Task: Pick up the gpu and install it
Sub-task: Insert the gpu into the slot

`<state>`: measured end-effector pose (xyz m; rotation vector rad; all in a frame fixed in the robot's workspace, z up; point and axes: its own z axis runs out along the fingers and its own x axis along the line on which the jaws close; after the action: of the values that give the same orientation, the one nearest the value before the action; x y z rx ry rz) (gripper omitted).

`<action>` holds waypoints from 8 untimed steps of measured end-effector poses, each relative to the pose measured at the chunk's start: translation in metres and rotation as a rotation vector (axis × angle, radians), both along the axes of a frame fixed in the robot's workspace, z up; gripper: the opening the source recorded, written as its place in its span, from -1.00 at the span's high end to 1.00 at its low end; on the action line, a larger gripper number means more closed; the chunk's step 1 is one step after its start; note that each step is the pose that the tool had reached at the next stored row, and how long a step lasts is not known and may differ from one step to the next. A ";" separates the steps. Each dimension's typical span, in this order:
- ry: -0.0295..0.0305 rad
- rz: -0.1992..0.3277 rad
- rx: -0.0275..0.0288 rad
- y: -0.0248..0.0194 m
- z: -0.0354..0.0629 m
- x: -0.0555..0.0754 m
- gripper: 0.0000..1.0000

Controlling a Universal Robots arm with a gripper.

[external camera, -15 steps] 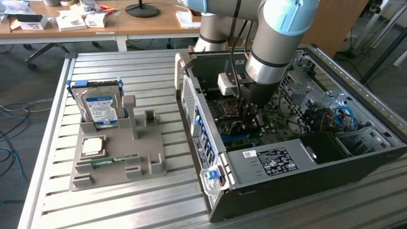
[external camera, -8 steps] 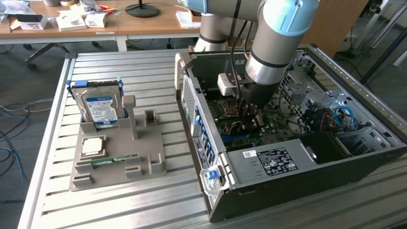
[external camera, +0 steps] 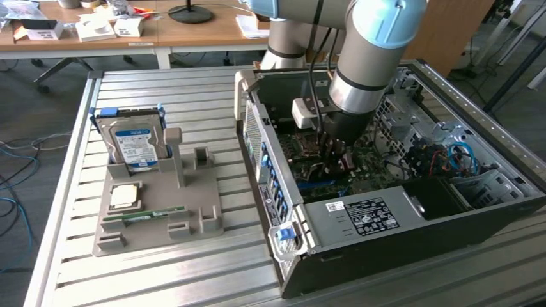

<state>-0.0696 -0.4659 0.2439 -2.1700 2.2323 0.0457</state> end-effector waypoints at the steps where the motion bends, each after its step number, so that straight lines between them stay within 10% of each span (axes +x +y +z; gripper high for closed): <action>1: 0.0001 0.000 -0.0073 0.0000 0.0001 0.000 0.47; 3: 0.0001 0.000 -0.0206 -0.0001 0.0001 0.000 0.47; 8: 0.0001 0.000 -0.0213 -0.0001 0.0002 0.000 0.47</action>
<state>-0.0696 -0.4659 0.2441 -2.1806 2.2432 0.0221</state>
